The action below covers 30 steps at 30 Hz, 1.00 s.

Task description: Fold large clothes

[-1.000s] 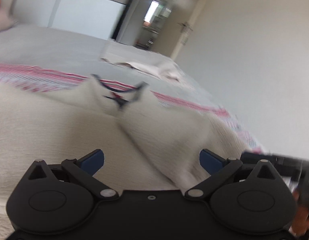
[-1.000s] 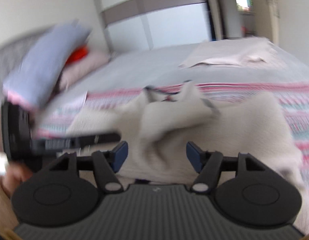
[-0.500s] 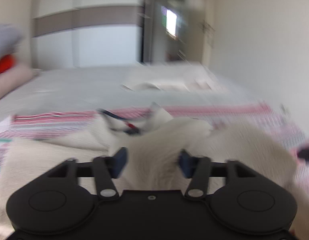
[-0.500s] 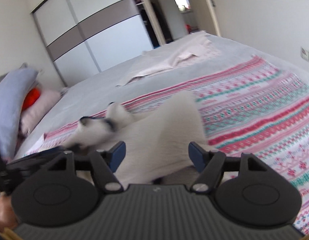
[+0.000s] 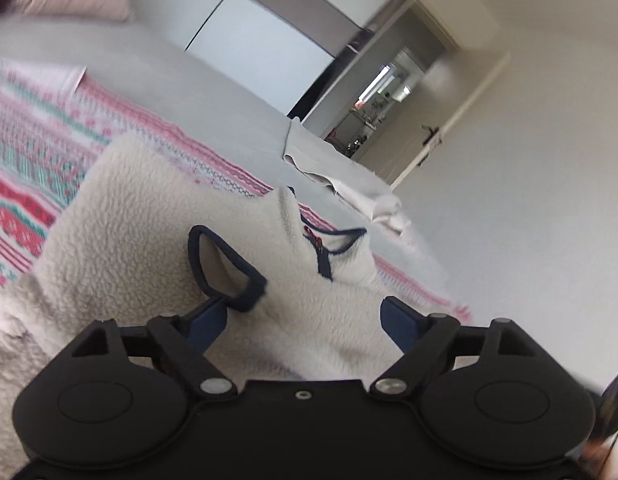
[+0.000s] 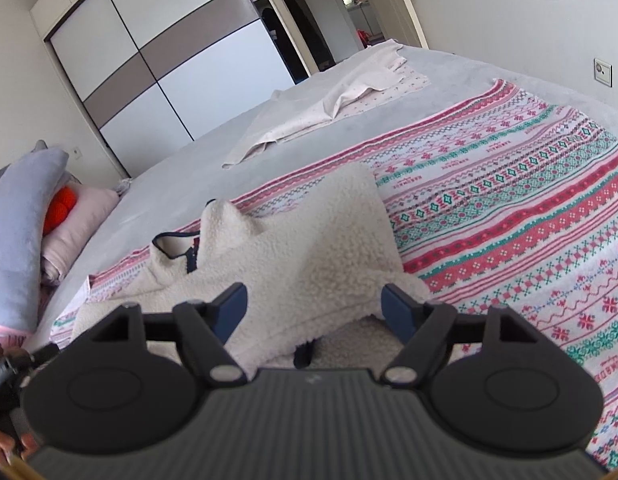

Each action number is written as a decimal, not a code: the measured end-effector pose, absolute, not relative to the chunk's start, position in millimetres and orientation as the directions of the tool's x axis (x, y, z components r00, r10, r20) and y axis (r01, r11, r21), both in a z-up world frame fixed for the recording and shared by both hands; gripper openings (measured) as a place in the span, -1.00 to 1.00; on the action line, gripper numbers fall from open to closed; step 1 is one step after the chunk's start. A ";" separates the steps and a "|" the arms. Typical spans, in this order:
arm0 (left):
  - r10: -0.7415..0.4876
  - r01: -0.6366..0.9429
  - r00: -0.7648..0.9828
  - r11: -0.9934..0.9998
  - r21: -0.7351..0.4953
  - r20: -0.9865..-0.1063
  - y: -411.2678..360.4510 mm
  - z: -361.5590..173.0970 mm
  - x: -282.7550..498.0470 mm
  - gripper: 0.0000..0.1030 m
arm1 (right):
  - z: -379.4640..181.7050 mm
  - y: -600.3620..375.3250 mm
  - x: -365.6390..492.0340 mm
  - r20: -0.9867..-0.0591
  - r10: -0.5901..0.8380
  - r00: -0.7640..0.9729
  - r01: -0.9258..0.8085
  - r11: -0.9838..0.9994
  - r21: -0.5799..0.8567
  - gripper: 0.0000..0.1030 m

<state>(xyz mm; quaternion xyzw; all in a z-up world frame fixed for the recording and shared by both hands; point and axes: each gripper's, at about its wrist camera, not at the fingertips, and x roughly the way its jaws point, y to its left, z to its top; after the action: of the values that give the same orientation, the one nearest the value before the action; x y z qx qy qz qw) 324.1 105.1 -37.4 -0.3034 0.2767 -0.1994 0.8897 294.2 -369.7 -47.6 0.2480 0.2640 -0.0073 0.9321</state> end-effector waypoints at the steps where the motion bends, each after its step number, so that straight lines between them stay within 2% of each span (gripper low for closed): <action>1: -0.517 0.164 0.764 0.733 -0.660 -0.385 105.7 -39.2 331.9 0.62 | -46.8 -372.1 293.6 -0.494 0.112 0.862 0.149 0.877 0.458 0.45; 3: -0.493 0.111 0.752 0.749 -0.654 -0.437 100.8 -42.9 346.4 0.56 | -45.1 -381.5 292.1 -0.484 0.104 0.869 0.161 0.866 0.474 0.51; 5: -0.469 0.073 0.737 0.771 -0.632 -0.487 93.2 -47.2 362.0 -0.01 | -45.4 -396.4 292.1 -0.469 0.105 0.877 0.181 0.832 0.525 0.56; 6: -0.449 0.070 0.743 0.789 -0.610 -0.496 89.3 -45.4 365.2 -0.70 | -46.1 -404.1 294.4 -0.463 0.112 0.879 0.186 0.813 0.551 0.57; 7: -0.432 0.078 0.760 0.803 -0.591 -0.486 85.9 -39.0 364.8 -0.75 | -46.9 -411.3 298.1 -0.458 0.120 0.881 0.189 0.798 0.572 0.57; 10: -0.439 0.182 0.853 0.757 -0.628 -0.282 94.2 -12.1 344.9 -0.77 | -45.9 -425.5 313.5 -0.462 0.106 0.880 0.208 0.791 0.576 0.57; 12: -0.389 0.202 0.897 0.782 -0.590 -0.209 101.8 -2.2 333.9 -0.77 | -45.5 -426.7 326.3 -0.472 0.092 0.877 0.211 0.807 0.551 0.53; 14: -0.311 0.154 0.920 0.846 -0.510 -0.239 107.9 -7.7 335.0 -0.77 | -49.8 -422.1 340.5 -0.494 0.092 0.865 0.209 0.828 0.520 0.50; 18: -0.183 0.034 0.887 0.942 -0.335 -0.423 111.8 -48.0 350.3 -0.76 | -79.8 -405.1 365.2 -0.589 0.088 0.803 0.223 0.873 0.434 0.40; 20: -0.157 0.025 0.867 0.962 -0.273 -0.473 111.5 -71.2 350.5 -0.74 | -105.0 -399.7 370.8 -0.634 0.095 0.767 0.233 0.880 0.414 0.24; 22: -0.161 0.030 0.872 0.960 -0.277 -0.463 112.2 -75.5 344.8 -0.67 | -123.4 -396.7 365.7 -0.622 0.074 0.779 0.211 0.904 0.372 0.22; 26: -0.150 0.033 0.867 0.969 -0.246 -0.475 113.9 -56.6 339.2 -0.60 | -117.6 -395.9 352.6 -0.624 0.032 0.781 0.226 0.917 0.330 0.23; 28: -0.126 0.027 0.899 0.972 -0.233 -0.420 114.7 -40.5 329.6 -0.38 | -102.0 -392.1 345.9 -0.620 0.012 0.784 0.238 0.917 0.319 0.19; 30: -0.102 0.024 0.929 0.976 -0.215 -0.357 113.0 -27.3 322.6 -0.16 | -82.5 -381.9 339.5 -0.573 -0.009 0.819 0.206 0.938 0.280 0.11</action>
<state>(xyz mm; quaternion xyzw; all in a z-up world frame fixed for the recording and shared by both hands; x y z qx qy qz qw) 322.6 113.0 -27.3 -0.1040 0.1860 -0.0322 0.9765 339.5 -381.9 -82.5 0.1669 0.2951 -0.0573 0.9390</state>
